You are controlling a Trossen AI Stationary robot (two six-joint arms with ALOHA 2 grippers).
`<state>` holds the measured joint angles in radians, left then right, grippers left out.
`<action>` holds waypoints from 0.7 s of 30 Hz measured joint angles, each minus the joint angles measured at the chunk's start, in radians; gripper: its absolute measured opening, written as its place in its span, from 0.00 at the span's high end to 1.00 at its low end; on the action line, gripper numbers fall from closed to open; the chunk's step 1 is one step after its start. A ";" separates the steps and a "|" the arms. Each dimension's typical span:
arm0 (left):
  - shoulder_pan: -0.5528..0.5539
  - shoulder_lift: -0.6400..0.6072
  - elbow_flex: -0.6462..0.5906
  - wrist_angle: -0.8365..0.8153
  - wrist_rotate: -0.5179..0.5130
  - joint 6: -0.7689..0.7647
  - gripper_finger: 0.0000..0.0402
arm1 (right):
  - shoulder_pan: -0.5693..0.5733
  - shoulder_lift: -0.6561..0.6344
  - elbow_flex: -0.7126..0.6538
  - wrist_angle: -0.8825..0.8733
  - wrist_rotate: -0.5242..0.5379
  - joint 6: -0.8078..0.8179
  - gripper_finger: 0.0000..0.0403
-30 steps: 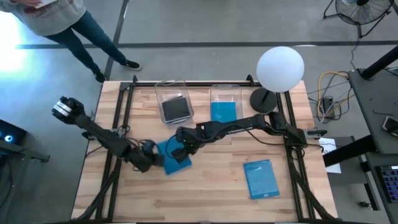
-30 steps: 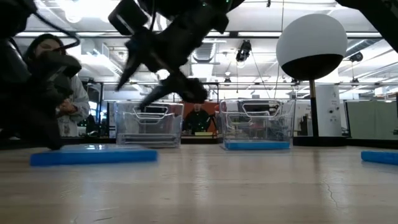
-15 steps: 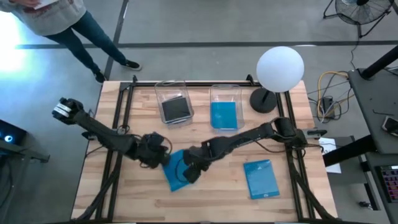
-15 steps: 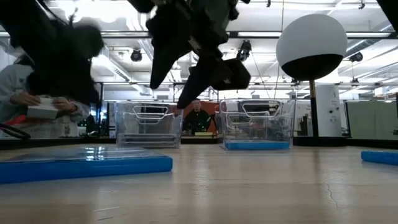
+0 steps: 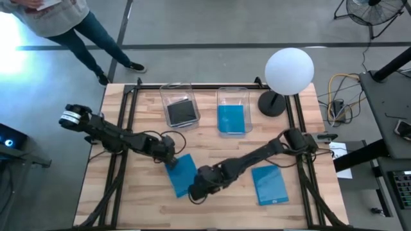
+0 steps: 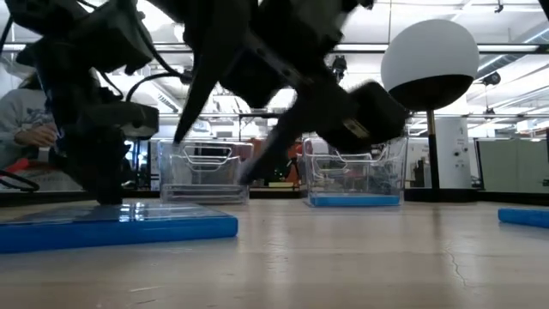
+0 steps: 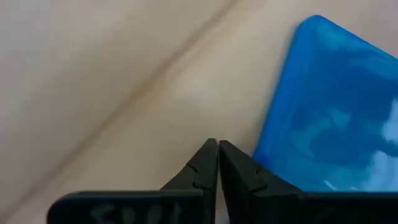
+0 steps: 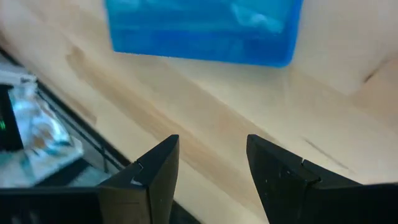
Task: Pick & place jewel cases by type
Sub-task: Put the left blue CD case into the right transparent bin
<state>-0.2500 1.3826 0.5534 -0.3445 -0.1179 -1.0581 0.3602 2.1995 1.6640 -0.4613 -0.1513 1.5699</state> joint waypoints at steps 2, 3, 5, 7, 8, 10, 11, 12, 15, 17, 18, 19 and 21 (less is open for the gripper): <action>-0.023 0.016 -0.001 0.010 0.021 -0.021 1.00 | 0.013 0.008 -0.037 0.058 0.044 0.077 0.55; -0.037 0.019 -0.002 0.016 0.032 -0.037 1.00 | 0.017 0.009 -0.059 0.075 0.074 0.118 0.55; -0.063 0.016 -0.002 0.029 0.060 -0.074 1.00 | 0.024 0.010 -0.102 0.116 0.137 0.198 0.55; -0.093 0.012 -0.002 0.049 0.092 -0.106 1.00 | 0.028 0.008 -0.145 0.165 0.160 0.262 0.55; -0.109 0.007 -0.001 0.057 0.104 -0.121 1.00 | 0.029 0.006 -0.166 0.191 0.170 0.284 0.55; -0.140 0.002 0.000 0.067 0.127 -0.151 1.00 | 0.029 0.002 -0.212 0.255 0.181 0.315 0.55; -0.156 0.002 0.000 0.079 0.138 -0.169 1.00 | 0.029 0.002 -0.229 0.281 0.188 0.329 0.55; -0.172 0.003 -0.001 0.096 0.150 -0.187 1.00 | 0.030 0.001 -0.243 0.301 0.202 0.342 0.55; -0.217 0.016 -0.004 0.146 0.170 -0.235 1.00 | 0.025 0.002 -0.262 0.334 0.232 0.346 0.55; -0.244 0.033 -0.005 0.178 0.162 -0.271 1.00 | 0.019 0.003 -0.264 0.345 0.237 0.325 0.55; -0.255 0.043 -0.004 0.188 0.157 -0.283 1.00 | 0.016 0.002 -0.264 0.352 0.238 0.304 0.55; -0.264 0.056 -0.004 0.197 0.156 -0.293 1.00 | 0.015 -0.005 -0.262 0.353 0.238 0.273 0.55; -0.278 0.080 -0.002 0.206 0.157 -0.310 1.00 | 0.013 -0.013 -0.241 0.358 0.251 0.193 0.55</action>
<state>-0.5277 1.4626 0.5511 -0.1390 0.0388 -1.3679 0.3727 2.1862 1.4227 -0.1029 0.1000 1.7631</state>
